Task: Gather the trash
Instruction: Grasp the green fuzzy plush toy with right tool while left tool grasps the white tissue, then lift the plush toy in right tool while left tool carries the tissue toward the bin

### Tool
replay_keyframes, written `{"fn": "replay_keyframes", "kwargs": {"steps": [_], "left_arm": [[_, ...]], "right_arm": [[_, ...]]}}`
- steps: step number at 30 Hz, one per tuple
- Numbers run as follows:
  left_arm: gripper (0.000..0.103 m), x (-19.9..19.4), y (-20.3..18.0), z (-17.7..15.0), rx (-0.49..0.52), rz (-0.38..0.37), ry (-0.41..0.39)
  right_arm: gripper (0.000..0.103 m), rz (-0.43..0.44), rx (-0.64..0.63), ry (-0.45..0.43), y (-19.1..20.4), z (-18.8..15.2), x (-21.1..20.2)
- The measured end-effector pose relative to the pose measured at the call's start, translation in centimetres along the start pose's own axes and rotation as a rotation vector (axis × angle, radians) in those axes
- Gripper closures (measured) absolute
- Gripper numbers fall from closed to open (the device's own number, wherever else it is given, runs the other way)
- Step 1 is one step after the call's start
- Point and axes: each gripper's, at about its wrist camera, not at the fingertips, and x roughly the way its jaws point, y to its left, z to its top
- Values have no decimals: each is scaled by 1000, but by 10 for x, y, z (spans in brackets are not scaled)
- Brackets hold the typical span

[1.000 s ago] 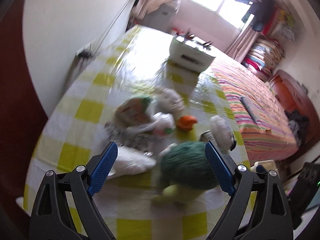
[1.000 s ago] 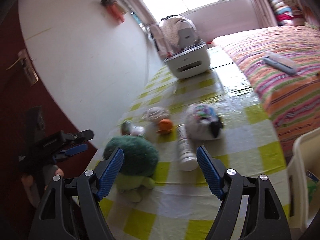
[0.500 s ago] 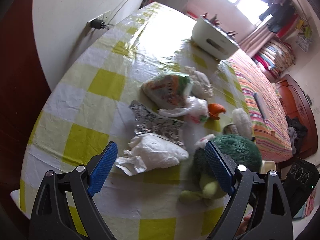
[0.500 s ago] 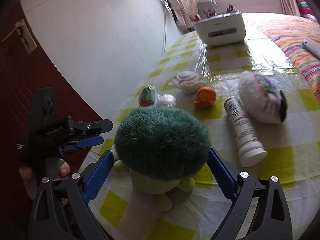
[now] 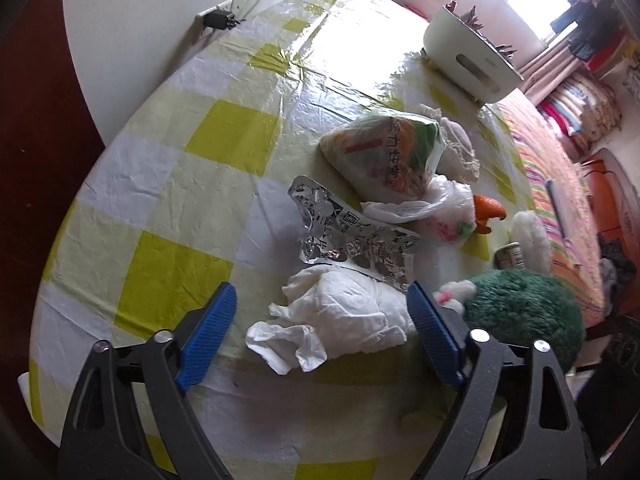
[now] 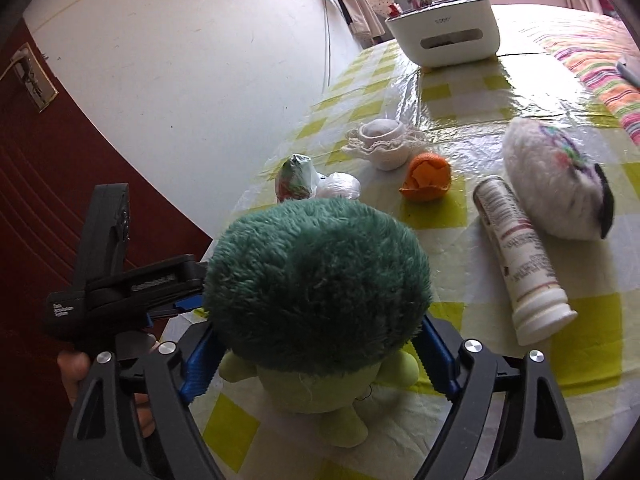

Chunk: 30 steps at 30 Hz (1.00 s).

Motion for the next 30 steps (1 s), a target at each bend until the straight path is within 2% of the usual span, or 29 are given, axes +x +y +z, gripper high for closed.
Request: {"fn": "replay_keyframes", "kwargs": {"steps": [1,2,3,7,11,16,23,30], "left_arm": [[48,0,-3,0,14,19,-3],[54,0,-5,-1,33,31,-4],[67,1,-7,-2,41,23,0],[77,-1,-10,-4,32,-12,-2],[79,-8,-19,-6,33,-61,-24],[79,-17,-38,-11,78,-93,-60],[79,-20,-64,-20,151,-102,-103],[79,-18,-83,-29,196,-110,-113]], "right_arm": [[24,10,12,-5,-2,-2,-4],[24,15,21,-10,-4,-3,-7],[24,19,32,-18,-7,-3,-10],[24,1,36,-89,-12,-5,-33],[24,-5,37,-152,-17,-6,-55],[24,-20,54,-184,-26,-8,-75],[24,-47,77,-220,-39,-13,-101],[24,-80,88,-243,-49,-13,-113]]}}
